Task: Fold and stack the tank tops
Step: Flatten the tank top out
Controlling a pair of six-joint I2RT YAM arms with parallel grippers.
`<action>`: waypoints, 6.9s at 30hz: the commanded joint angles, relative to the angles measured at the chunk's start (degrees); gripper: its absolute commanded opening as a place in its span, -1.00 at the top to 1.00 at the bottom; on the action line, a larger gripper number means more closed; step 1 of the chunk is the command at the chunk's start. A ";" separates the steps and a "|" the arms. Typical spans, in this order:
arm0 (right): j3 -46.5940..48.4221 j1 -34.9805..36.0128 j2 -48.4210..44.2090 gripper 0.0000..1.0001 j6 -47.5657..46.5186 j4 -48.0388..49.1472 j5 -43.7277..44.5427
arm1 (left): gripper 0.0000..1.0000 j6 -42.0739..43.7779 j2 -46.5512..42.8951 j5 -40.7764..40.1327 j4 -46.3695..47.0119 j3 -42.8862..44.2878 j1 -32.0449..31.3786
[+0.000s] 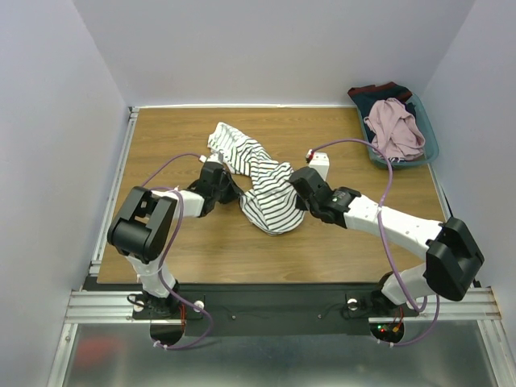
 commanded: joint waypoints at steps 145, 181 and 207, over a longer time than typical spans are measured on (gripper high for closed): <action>33.75 26.73 38.27 0.18 2.27 4.99 0.52 | 0.49 17.19 28.90 -3.77 -29.83 52.84 15.16; 12.85 33.06 26.17 0.99 2.79 8.05 -4.20 | 1.00 8.84 15.47 -6.66 -24.99 36.86 14.99; 3.95 34.64 14.02 0.42 7.19 11.23 -8.53 | -0.05 4.62 1.12 -4.38 -15.86 15.40 13.58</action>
